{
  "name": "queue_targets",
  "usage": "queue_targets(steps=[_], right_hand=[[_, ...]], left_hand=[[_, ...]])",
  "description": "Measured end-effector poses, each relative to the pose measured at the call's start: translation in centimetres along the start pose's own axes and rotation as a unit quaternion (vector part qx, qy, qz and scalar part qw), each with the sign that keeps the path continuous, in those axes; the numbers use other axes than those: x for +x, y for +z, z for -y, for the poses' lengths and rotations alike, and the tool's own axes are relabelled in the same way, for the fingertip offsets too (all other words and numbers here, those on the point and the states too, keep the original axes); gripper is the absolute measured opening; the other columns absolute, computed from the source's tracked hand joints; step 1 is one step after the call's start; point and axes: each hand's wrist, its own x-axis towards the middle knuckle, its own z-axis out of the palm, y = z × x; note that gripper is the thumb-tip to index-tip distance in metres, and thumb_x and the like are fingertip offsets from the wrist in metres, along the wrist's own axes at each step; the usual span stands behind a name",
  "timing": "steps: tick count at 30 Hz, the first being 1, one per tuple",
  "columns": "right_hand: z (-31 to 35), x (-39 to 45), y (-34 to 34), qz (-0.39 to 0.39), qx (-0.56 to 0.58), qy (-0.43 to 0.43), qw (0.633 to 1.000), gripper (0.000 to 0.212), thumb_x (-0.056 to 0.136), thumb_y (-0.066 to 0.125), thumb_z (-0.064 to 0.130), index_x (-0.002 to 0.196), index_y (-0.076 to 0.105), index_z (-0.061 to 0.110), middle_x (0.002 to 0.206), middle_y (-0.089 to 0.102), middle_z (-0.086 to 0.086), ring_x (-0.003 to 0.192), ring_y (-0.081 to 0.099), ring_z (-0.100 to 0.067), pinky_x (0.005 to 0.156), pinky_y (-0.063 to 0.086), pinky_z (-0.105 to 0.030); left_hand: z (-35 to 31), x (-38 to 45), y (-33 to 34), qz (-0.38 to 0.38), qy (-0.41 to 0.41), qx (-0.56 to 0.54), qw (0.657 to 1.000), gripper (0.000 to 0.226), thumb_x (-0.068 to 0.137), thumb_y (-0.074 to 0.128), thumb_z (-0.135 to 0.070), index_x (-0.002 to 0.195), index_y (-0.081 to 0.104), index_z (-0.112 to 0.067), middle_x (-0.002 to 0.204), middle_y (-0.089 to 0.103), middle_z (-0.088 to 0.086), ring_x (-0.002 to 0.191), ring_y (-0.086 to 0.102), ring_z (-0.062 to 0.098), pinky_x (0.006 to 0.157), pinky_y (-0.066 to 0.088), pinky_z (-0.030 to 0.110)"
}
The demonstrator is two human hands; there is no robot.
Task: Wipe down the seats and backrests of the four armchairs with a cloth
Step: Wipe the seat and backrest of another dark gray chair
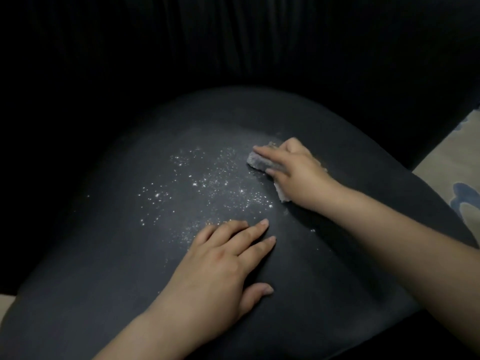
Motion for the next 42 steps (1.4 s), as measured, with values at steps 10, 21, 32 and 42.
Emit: queue_targets(steps=[10,21,32,42], right_hand=[[1.0,0.8,1.3,-0.028,-0.031,0.006,0.999,0.043,0.091,0.057,0.023,0.129,0.053,0.043,0.098,0.04,0.006,0.099,0.043,-0.018,0.086,0.037,-0.03],[2.2,6.2,1.8,0.019,-0.096,0.044,0.994,0.046,0.093,0.054,0.036,0.137,0.043,0.042,0.121,0.044,-0.004,0.117,0.043,-0.028,0.1,0.035,-0.038],[2.9,10.5,2.1,0.054,-0.083,0.019,0.995,0.057,0.094,0.053,0.032,0.147,0.03,0.029,0.134,0.042,-0.008,0.128,0.035,-0.032,0.108,0.03,-0.044],[4.7,7.9,1.7,-0.004,0.046,-0.132,0.99,0.059,0.077,0.075,0.01,0.131,0.055,0.024,0.099,0.048,0.001,0.099,0.05,-0.021,0.092,0.036,-0.019]], left_hand=[[2.8,-1.1,-1.5,-0.104,-0.062,0.01,0.993,0.056,0.082,0.045,-0.059,0.128,0.061,-0.03,0.142,0.05,-0.009,0.12,0.054,0.02,0.093,0.031,0.034],[9.4,-4.1,-2.7,-0.108,-0.273,0.026,0.956,0.061,0.081,0.035,-0.061,0.126,0.062,-0.029,0.138,0.054,-0.003,0.121,0.049,0.026,0.091,0.041,0.048],[10.6,-5.0,-2.5,-0.12,-0.312,-0.004,0.943,0.062,0.082,0.031,-0.06,0.129,0.06,-0.031,0.14,0.051,-0.005,0.122,0.047,0.026,0.092,0.041,0.048],[10.7,-5.5,-2.6,-0.2,-0.323,-0.032,0.925,0.055,0.083,0.036,-0.055,0.122,0.065,-0.027,0.134,0.055,-0.004,0.118,0.045,0.025,0.09,0.041,0.051]])
